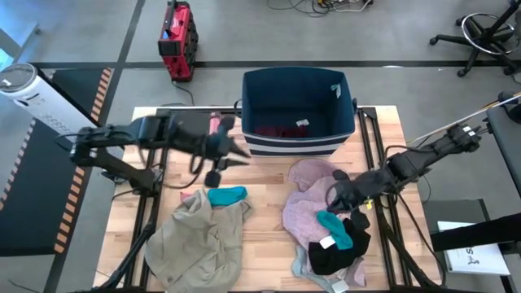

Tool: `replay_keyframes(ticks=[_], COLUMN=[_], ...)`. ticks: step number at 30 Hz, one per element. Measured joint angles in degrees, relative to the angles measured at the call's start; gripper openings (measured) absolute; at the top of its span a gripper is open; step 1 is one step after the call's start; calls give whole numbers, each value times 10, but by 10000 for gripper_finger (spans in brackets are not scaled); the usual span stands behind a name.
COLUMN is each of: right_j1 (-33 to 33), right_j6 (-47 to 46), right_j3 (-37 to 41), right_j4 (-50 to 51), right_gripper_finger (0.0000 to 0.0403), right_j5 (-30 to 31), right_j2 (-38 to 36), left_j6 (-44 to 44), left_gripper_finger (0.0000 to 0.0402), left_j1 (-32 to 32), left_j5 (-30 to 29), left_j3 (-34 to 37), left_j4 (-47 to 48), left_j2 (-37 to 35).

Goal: Sort clothes
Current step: Put the right blue sock into the blue laundry bin

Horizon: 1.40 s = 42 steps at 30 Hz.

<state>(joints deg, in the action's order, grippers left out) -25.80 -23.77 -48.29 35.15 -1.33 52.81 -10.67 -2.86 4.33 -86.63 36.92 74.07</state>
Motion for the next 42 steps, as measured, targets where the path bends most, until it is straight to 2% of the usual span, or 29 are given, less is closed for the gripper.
replay_keyframes(ticks=[6,10,13,16,23,29,36,39,42], right_j1=[-31,-54,-69,-84,-94,-98,-100,-100,-100], right_j6=[-93,-151,-197,-235,-291,-302,-272,-256,-239], right_j3=[-1,-1,-1,-1,-1,-32,-102,-122,-147], right_j4=[25,30,37,37,40,107,201,207,228], right_gripper_finger=[0,1,23,64,171,218,220,206,174], right_j5=[1,-13,-34,-36,-36,-17,5,2,2], right_j2=[42,71,95,120,170,218,304,340,371], left_j6=[58,87,114,130,149,157,158,158,158], left_gripper_finger=[53,55,68,86,137,170,194,197,197], left_j1=[-55,-82,-97,-109,-121,-121,-121,-123,-126], left_j5=[1,1,1,1,2,-2,-6,-8,-8], left_j3=[170,259,307,342,385,386,386,386,386], left_j4=[-143,-231,-281,-311,-371,-373,-373,-373,-373], left_j2=[-98,-133,-141,-138,-119,-109,-104,-104,-104])
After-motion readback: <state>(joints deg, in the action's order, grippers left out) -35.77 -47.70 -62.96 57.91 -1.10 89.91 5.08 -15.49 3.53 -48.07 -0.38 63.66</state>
